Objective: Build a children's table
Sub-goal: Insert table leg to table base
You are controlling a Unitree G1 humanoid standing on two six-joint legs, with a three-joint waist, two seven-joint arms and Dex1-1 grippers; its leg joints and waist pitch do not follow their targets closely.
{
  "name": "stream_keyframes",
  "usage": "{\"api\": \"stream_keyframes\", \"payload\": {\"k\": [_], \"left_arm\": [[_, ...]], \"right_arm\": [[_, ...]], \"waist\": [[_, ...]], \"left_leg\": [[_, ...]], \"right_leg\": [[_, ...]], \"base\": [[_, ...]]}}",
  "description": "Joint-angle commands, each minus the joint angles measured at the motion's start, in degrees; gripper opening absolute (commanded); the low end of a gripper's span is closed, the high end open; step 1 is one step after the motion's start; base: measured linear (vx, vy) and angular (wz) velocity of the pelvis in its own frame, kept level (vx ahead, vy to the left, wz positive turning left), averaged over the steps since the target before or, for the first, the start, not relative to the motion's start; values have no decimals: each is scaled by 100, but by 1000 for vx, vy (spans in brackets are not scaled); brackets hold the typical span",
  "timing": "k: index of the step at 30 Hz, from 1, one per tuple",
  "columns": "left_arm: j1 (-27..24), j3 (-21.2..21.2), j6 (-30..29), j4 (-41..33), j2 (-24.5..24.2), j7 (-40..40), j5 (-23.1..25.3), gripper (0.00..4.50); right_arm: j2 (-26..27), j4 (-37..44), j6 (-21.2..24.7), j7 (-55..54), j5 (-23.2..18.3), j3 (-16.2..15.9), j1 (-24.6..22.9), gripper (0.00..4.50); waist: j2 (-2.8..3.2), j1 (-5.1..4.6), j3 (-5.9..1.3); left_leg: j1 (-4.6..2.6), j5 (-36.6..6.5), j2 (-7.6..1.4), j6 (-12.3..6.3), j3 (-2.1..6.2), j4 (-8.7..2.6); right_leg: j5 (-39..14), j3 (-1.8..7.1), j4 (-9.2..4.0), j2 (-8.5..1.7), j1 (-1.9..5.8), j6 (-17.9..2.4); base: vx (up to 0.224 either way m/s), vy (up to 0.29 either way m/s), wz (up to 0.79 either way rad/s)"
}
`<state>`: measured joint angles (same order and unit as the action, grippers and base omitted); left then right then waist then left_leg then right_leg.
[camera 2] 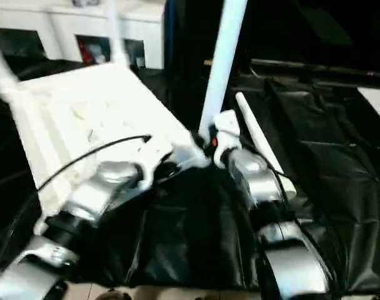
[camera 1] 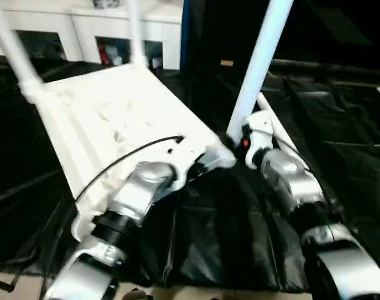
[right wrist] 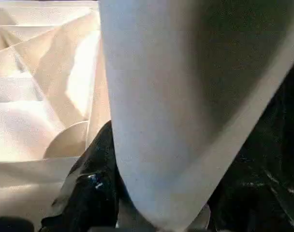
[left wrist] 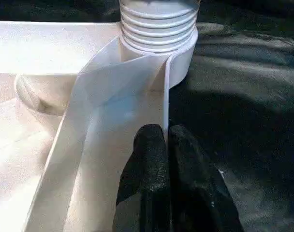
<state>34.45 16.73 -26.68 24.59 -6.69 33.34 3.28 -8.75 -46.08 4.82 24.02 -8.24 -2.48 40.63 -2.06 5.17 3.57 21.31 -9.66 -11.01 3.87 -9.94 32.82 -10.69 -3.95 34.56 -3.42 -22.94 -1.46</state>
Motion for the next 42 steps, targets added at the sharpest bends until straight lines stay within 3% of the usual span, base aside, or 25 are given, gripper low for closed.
{"api": "stream_keyframes", "payload": {"k": [1,4,6,8,9,10,14,16,20,23,32,42], "left_arm": [[250,-127,232,-526,107,-83,-96,0],[245,-65,270,-541,3,26,-45,0],[229,-48,240,-581,-34,68,-33,0],[207,-14,254,-613,-101,133,-15,0],[199,-8,257,-626,-123,156,-21,0],[191,-5,259,-640,-147,183,-31,0],[166,12,287,-687,-243,330,-62,0],[159,17,307,-697,-277,389,-70,0],[129,45,431,-718,-444,705,-150,0],[104,79,565,-728,-589,967,-192,0],[53,112,1167,-660,-1191,2307,-528,0],[74,286,1868,-356,-1713,3415,-582,0]], "right_arm": [[169,-638,323,10,199,-179,-311,191],[175,-728,282,-27,289,-218,-252,191],[210,-809,210,24,281,-181,-195,191],[250,-857,149,74,231,-124,-147,191],[263,-869,133,120,193,-96,-128,191],[275,-861,131,173,142,-61,-110,247],[297,-833,146,282,55,36,-52,263],[296,-837,122,332,47,66,-29,294],[222,-709,74,643,50,46,-16,312],[133,-551,70,945,68,-17,-57,350],[-505,335,159,2488,30,-413,-497,352],[-1015,1437,277,3650,-148,-676,-1063,352]], "waist": [[23,38,-421],[38,30,-388],[37,14,-362],[34,13,-371],[36,12,-376],[40,11,-380],[39,22,-413],[47,29,-420],[58,35,-418],[67,54,-423],[76,158,-423],[100,326,-425]], "left_leg": [[-39,-424,-212,-404,50,-297],[-67,-816,-230,-313,49,-330],[-78,-1145,-235,-149,58,-359],[-82,-1215,-238,-80,66,-368],[-75,-1209,-236,-65,69,-369],[-83,-1171,-238,-68,65,-363],[-70,-912,-232,-149,56,-332],[-70,-805,-230,-197,46,-321],[-72,-876,-232,-202,48,-325],[-91,-890,-239,-178,46,-322],[-98,-787,-243,-276,32,-297],[-117,-942,-267,-168,34,-302]], "right_leg": [[339,284,-262,-492,347,-1418],[-345,283,-340,-505,332,-1360],[-957,289,-395,-510,317,-1220],[-1100,295,-403,-513,314,-1148],[-1080,297,-392,-511,318,-1126],[-974,302,-381,-505,308,-1144],[-507,306,-323,-504,326,-1266],[-294,302,-303,-495,324,-1337],[-376,298,-308,-500,332,-1356],[-374,300,-308,-498,324,-1373],[-209,306,-271,-489,320,-1377],[-424,297,-267,-482,293,-1266]], "base": [[0,0,0],[0,0,0],[0,0,0],[0,0,0],[0,0,0],[0,0,0],[0,0,0],[0,0,0],[0,0,0],[0,0,0],[0,0,0],[0,0,0]]}}
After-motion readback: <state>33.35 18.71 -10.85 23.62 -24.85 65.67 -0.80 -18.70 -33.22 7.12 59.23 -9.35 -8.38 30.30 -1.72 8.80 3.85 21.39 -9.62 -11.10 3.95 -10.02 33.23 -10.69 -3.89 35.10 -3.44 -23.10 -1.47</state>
